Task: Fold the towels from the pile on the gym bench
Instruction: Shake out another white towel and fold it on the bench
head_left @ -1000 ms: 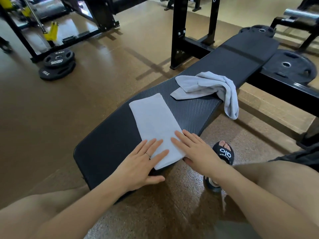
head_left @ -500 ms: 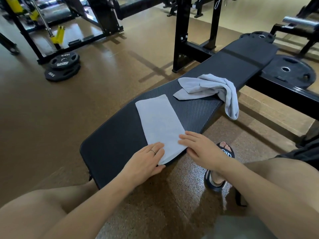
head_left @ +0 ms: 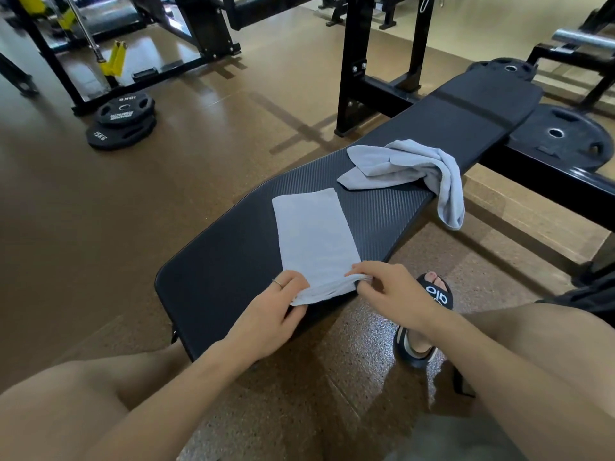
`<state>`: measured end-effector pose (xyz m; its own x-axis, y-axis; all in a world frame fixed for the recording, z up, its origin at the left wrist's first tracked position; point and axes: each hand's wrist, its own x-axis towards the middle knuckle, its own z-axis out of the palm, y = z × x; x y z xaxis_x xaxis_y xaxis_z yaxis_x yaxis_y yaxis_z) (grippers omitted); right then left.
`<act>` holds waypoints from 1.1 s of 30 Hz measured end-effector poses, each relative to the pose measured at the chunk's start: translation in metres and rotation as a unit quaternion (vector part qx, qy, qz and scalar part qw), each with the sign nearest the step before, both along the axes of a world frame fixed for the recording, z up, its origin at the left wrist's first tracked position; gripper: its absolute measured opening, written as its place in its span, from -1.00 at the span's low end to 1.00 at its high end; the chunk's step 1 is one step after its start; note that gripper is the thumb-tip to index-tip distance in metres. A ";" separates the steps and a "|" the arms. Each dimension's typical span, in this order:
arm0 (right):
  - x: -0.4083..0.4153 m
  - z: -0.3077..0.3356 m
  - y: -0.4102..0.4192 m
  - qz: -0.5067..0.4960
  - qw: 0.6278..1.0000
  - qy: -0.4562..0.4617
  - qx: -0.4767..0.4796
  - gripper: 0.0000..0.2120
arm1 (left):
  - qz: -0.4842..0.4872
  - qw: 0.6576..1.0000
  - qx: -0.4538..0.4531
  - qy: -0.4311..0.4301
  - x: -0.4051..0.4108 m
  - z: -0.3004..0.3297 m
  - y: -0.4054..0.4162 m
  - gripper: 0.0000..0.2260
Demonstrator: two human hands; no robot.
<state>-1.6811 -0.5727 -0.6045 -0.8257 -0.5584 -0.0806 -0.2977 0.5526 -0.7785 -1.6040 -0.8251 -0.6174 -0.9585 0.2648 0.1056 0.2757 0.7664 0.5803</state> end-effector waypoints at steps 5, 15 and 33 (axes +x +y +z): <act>-0.015 -0.002 -0.008 -0.082 0.994 -0.062 -0.029 -0.77 | 0.087 0.988 0.077 -0.098 -0.019 0.008 -0.007 -0.92; -0.040 -0.023 -0.041 -0.169 0.972 0.099 0.131 -0.67 | 0.242 0.952 0.107 -0.150 -0.053 -0.003 0.000 -0.73; -0.041 -0.035 -0.053 -0.186 0.944 0.213 0.169 -0.75 | 0.185 0.978 -0.098 -0.022 -0.061 -0.007 0.007 -0.83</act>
